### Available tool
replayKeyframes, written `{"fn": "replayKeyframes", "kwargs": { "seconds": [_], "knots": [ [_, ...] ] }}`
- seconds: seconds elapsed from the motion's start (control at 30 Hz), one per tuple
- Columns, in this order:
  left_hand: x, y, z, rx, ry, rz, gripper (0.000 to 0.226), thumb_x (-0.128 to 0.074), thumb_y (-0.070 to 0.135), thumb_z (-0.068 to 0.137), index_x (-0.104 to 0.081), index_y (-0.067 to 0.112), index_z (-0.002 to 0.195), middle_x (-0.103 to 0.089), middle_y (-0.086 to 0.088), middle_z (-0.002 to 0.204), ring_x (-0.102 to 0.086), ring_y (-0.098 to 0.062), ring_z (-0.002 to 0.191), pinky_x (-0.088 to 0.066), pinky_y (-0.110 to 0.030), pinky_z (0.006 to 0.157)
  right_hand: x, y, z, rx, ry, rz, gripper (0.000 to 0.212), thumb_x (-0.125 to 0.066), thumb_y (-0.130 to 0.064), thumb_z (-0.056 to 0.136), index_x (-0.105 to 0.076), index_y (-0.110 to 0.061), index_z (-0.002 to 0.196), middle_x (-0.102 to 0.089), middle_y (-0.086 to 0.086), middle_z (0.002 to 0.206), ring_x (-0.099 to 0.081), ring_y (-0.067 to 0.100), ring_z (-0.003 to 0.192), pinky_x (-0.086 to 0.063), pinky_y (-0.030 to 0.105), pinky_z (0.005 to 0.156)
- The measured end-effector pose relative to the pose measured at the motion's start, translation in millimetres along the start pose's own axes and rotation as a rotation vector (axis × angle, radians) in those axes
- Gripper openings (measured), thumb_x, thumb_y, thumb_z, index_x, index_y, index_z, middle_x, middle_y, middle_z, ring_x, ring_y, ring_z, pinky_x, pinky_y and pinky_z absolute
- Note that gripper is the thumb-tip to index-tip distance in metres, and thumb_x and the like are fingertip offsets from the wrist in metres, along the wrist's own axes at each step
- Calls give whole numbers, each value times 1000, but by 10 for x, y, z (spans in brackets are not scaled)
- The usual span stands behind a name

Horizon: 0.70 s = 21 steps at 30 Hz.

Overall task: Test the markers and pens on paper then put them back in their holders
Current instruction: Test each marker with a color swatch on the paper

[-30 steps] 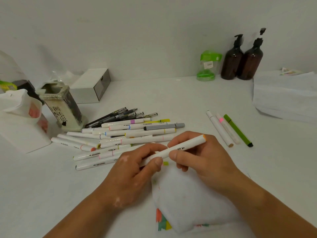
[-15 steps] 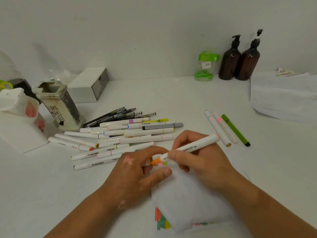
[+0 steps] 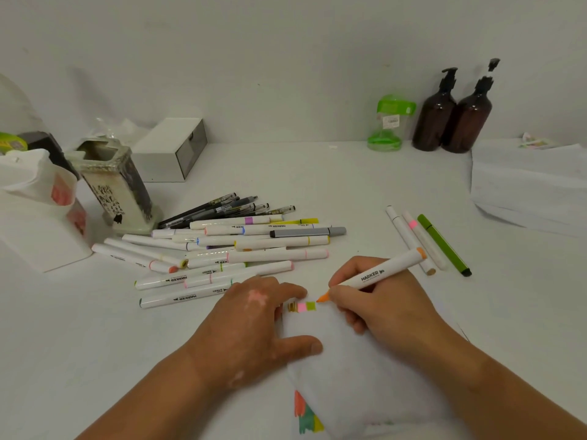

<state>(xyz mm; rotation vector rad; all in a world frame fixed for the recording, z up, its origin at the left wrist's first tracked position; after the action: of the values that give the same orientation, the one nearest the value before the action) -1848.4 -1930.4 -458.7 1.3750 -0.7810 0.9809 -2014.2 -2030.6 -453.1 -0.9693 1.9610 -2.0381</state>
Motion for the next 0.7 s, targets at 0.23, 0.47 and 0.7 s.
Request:
{"fn": "replayKeyframes", "kwargs": {
  "seconds": [0.23, 0.47, 0.7],
  "knots": [
    [11, -1, 3, 4, -12, -6, 71, -63, 81, 68, -51, 51, 131, -45, 23, 82, -39, 15, 86, -28, -11, 71, -18, -17, -3, 23, 27, -119, 13, -75, -20, 83, -71, -30, 77, -68, 0, 57, -60, 7, 45, -45, 14, 45],
    [3, 6, 3, 11, -23, 24, 69, -60, 82, 70, -50, 51, 131, -43, 21, 80, -36, 17, 86, -28, -22, 75, -22, -25, -12, 5, -2, -170, 10, -75, -19, 82, -72, -27, 78, -67, -6, 58, -60, 4, 47, -42, 10, 46],
    [6, 10, 6, 7, -13, 15, 68, -61, 80, 70, -53, 50, 130, -43, 22, 79, -36, 17, 86, -27, -16, 73, -8, -24, -9, 20, 9, -156, 12, -74, -18, 82, -71, -27, 75, -67, -4, 56, -61, 6, 46, -43, 13, 46]
  ]
}}
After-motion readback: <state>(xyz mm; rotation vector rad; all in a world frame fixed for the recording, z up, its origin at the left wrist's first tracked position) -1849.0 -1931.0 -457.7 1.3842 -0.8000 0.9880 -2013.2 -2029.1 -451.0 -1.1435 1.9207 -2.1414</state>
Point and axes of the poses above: each hand's wrist, its own z-axis towards the middle knuckle, its own x-axis out of the back of the hand, y = z × x, the point moved 4 cm from there along z, towards the middle knuckle
